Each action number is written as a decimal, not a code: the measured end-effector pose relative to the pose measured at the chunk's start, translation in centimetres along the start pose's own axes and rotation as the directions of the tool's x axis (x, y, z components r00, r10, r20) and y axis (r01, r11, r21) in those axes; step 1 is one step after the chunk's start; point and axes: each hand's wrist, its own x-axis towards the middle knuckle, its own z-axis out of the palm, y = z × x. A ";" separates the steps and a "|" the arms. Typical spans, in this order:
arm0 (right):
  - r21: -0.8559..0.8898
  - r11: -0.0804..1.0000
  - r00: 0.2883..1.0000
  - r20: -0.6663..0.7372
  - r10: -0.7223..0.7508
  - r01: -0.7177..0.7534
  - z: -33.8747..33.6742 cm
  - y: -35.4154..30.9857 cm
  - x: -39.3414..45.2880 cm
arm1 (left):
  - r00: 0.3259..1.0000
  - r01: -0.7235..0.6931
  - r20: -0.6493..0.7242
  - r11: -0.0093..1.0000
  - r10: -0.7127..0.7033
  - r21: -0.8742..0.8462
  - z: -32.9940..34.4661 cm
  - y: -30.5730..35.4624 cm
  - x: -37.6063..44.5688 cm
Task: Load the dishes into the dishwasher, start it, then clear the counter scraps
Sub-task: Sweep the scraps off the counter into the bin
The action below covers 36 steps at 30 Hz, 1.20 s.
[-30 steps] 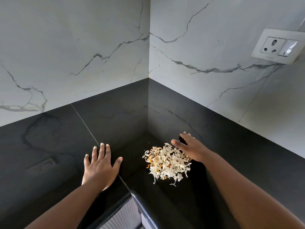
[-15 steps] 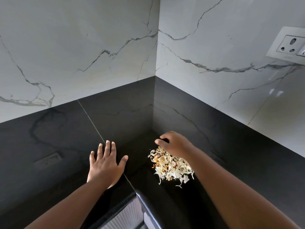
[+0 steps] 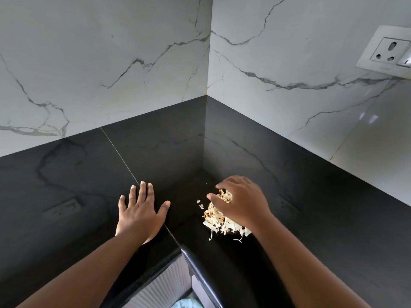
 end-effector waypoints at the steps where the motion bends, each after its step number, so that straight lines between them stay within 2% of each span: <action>1: 0.015 0.998 0.997 0.058 0.053 -0.054 -0.2 0.9 -0.5 | 1.000 -0.001 -0.003 1.000 0.001 -0.003 0.0 0.0 0.0; 4: -0.015 0.993 0.956 0.268 0.119 -0.119 1.1 2.3 -2.2 | 1.000 -0.004 0.001 1.000 0.004 -0.010 0.0 0.0 -0.1; 6: -0.058 0.995 0.952 0.291 0.098 -0.085 2.6 2.4 -2.8 | 1.000 -0.003 -0.001 1.000 0.003 -0.005 0.0 0.0 -0.1; 9: -0.088 0.993 0.971 0.220 0.092 -0.074 3.9 2.1 -2.8 | 1.000 -0.001 -0.005 1.000 0.001 0.000 0.1 0.0 0.0; 14: -0.033 0.999 0.998 -0.049 0.032 -0.033 5.0 2.1 -2.4 | 1.000 0.002 -0.002 1.000 -0.002 0.004 0.2 0.0 0.1; 16: -0.036 0.999 0.994 -0.112 0.004 -0.008 5.4 2.2 -2.5 | 1.000 0.000 0.001 1.000 0.000 0.009 0.2 -0.1 0.1; 23: -0.117 0.991 0.978 -0.188 -0.092 0.071 5.6 2.3 -2.1 | 1.000 -0.006 0.006 1.000 0.006 0.010 0.1 -0.1 0.1; 31: -0.106 0.994 0.972 -0.227 -0.051 0.027 4.8 2.9 -1.8 | 1.000 -0.008 0.009 1.000 0.008 0.018 0.1 0.0 0.1; 36: 0.089 0.990 0.958 -0.258 0.126 -0.106 2.7 3.5 -1.8 | 1.000 -0.011 0.011 1.000 0.011 0.000 0.1 -0.1 0.2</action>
